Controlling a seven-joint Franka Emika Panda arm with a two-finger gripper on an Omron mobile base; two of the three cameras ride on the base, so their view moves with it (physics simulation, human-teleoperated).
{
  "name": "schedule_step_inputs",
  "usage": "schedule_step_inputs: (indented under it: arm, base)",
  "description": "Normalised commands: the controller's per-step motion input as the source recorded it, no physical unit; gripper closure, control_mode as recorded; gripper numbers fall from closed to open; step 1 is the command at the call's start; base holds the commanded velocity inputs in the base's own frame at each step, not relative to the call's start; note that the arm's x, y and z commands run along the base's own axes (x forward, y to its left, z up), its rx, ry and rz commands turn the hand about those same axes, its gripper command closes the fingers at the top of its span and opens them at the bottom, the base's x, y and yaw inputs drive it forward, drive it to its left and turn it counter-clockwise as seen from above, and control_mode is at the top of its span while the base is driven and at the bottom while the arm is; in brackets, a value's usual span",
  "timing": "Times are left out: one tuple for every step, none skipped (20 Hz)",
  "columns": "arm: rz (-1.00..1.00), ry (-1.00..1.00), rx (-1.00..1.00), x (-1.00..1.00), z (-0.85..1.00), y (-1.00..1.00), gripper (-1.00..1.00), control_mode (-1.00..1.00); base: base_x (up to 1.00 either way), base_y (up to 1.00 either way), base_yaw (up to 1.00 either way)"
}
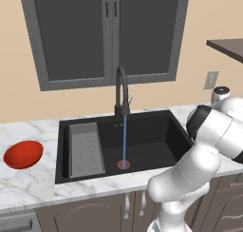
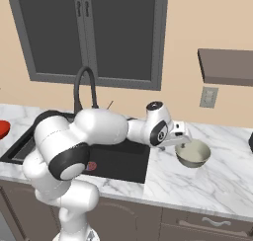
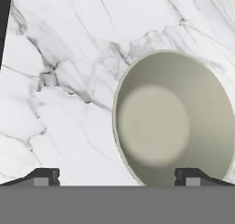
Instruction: Rinse each bowl for a few seconds and place them down in the sink or on the counter.
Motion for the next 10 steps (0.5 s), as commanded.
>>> schedule_step_inputs:
  arm:
    - [0.03,0.0,0.0,0.21,-0.16,-0.17,-1.0,-1.0]
    - [0.03,0.0,0.0,0.21,-0.15,-0.17,-1.0,-1.0]
    - [0.03,0.0,0.0,0.21,-0.15,-0.18,-1.0,-1.0]
    - [0.03,0.0,0.0,0.2,-0.14,-0.2,-1.0,-1.0]
    - [0.03,0.0,0.0,0.2,-0.15,-0.18,-1.0,-1.0]
    - [0.03,0.0,0.0,0.21,-0.14,-0.19,-1.0,-1.0]
    - [0.03,0.0,0.0,0.19,-0.13,-0.18,-1.0,-1.0]
    - [0.03,0.0,0.0,0.19,-0.13,-0.18,-1.0,-1.0]
    - [0.03,0.0,0.0,0.19,-0.14,-0.16,-1.0,-1.0]
    - [0.03,0.0,0.0,0.18,-0.14,-0.12,-1.0,-1.0]
  base:
    - [0.0,0.0,0.0]
    - [0.0,0.0,0.0]
    - [0.0,0.0,0.0]
    - [0.0,0.0,0.0]
    - [0.0,0.0,0.0]
    - [0.0,0.0,0.0]
    - [0.0,0.0,0.0]
    - [0.0,0.0,0.0]
    - [0.0,0.0,0.0]
    - [0.0,0.0,0.0]
